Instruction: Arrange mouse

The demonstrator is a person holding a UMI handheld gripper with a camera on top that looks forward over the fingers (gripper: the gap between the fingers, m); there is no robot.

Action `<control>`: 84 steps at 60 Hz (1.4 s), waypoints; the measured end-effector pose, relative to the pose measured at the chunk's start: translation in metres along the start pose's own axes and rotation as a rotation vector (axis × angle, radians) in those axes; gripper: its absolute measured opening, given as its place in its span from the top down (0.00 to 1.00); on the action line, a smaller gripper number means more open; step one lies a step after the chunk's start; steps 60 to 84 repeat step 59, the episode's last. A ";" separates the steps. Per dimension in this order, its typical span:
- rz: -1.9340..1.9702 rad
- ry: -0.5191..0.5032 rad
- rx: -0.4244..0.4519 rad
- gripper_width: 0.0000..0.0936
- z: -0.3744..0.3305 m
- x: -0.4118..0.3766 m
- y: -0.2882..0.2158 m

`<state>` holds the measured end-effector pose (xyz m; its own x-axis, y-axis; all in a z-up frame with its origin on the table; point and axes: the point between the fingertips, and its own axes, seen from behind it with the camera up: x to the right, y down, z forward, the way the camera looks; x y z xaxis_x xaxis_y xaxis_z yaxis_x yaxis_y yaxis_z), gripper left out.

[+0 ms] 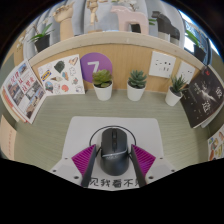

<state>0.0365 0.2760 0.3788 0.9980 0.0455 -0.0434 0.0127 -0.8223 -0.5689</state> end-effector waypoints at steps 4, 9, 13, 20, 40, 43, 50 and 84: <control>-0.029 0.050 -0.016 0.07 -0.014 0.003 0.002; -0.029 0.025 0.015 0.07 -0.044 -0.009 -0.009; -0.020 0.022 0.050 0.08 -0.093 -0.021 -0.023; -0.003 0.060 0.123 0.08 -0.168 -0.016 -0.038; 0.042 0.144 0.287 0.08 -0.351 -0.014 -0.025; 0.044 0.149 0.288 0.08 -0.364 -0.018 -0.015; 0.058 0.141 0.297 0.08 -0.386 -0.029 0.004; 0.054 0.139 0.316 0.09 -0.404 -0.040 0.022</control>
